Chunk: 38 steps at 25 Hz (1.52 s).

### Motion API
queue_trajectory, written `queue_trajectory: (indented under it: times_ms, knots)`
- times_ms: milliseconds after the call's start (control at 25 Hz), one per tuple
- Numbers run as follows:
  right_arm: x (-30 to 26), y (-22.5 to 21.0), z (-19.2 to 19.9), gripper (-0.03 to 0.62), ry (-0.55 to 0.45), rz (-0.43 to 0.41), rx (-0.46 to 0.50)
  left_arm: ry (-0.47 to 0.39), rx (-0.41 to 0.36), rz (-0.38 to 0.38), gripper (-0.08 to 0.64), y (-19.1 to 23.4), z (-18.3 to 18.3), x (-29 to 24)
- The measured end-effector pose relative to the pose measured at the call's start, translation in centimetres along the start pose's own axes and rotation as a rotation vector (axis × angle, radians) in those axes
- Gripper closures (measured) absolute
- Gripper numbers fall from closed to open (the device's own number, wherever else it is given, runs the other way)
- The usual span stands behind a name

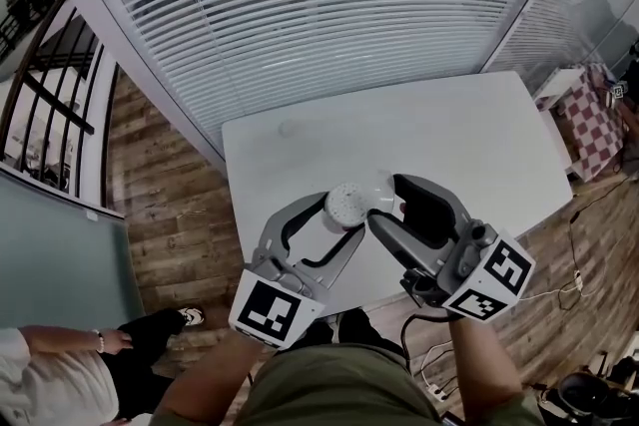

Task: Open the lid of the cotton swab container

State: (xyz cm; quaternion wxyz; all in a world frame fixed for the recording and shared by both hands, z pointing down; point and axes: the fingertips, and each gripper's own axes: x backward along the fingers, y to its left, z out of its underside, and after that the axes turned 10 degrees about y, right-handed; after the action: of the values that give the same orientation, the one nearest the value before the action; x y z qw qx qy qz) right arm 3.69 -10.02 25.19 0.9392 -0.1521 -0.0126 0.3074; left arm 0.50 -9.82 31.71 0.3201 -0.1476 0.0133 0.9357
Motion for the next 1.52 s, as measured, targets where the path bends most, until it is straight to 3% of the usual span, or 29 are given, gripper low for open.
queue_trajectory:
  times_ms: [440, 1520]
  knots:
    - [0.7, -0.8, 0.2, 0.43, -0.002, 0.022, -0.023, -0.008, -0.003, -0.027, 0.324, 1.0, -0.2, -0.2]
    - [0.4, -2.7, 1.7, 0.445, -0.005, 0.028, -0.13, -0.009, -0.001, -0.033, 0.324, 2.5, 0.1, -0.8]
